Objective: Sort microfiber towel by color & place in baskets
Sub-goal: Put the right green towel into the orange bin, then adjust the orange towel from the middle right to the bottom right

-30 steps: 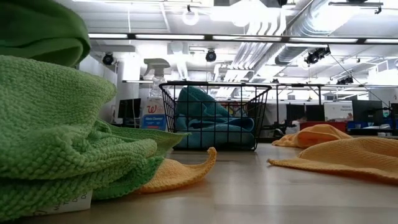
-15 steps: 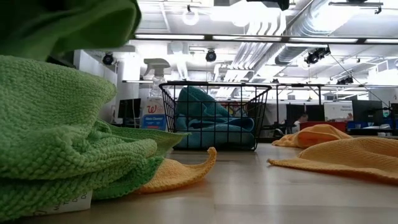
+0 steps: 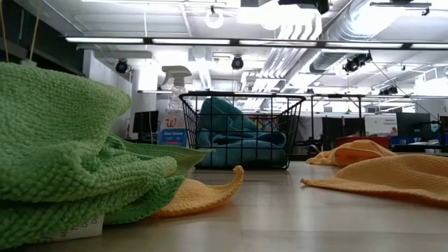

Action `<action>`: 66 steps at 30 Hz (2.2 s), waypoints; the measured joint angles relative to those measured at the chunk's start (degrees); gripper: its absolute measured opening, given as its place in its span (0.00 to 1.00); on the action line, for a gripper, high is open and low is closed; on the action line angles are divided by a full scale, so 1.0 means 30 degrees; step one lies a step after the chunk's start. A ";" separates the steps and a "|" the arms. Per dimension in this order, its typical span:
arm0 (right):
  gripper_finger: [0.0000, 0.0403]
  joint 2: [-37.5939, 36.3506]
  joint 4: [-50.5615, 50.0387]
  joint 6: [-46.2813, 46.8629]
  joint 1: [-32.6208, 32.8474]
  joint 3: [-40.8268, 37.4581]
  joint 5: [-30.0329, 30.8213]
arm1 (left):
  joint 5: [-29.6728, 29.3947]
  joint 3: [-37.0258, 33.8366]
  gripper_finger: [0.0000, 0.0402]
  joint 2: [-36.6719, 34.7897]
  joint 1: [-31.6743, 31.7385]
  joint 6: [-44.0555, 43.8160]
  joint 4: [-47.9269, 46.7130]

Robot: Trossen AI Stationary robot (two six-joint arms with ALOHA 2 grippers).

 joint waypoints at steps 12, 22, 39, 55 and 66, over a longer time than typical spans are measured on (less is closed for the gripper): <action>0.64 0.0007 -0.0007 -0.0548 0.0000 0.0006 0.0472 | 0.3572 -0.4386 0.00 0.0306 0.2106 0.0477 0.6882; 0.64 0.0007 -0.0007 -0.1265 0.0000 0.0002 0.0472 | 0.5723 -0.5105 0.20 0.0237 0.5679 0.4063 0.7922; 0.64 0.0007 -0.0013 -0.1668 0.0000 0.0000 0.0327 | 1.1690 0.0385 0.64 0.0066 0.8317 0.9602 0.1192; 0.64 0.0007 -0.1865 -0.0009 0.0093 0.0000 -0.3931 | 0.2709 0.4190 0.65 0.0066 1.1651 1.5257 -0.0725; 0.64 0.0027 -0.2144 0.5615 0.4375 -0.4499 -0.5966 | 0.3566 0.3443 0.65 0.1877 1.5623 1.8888 0.9311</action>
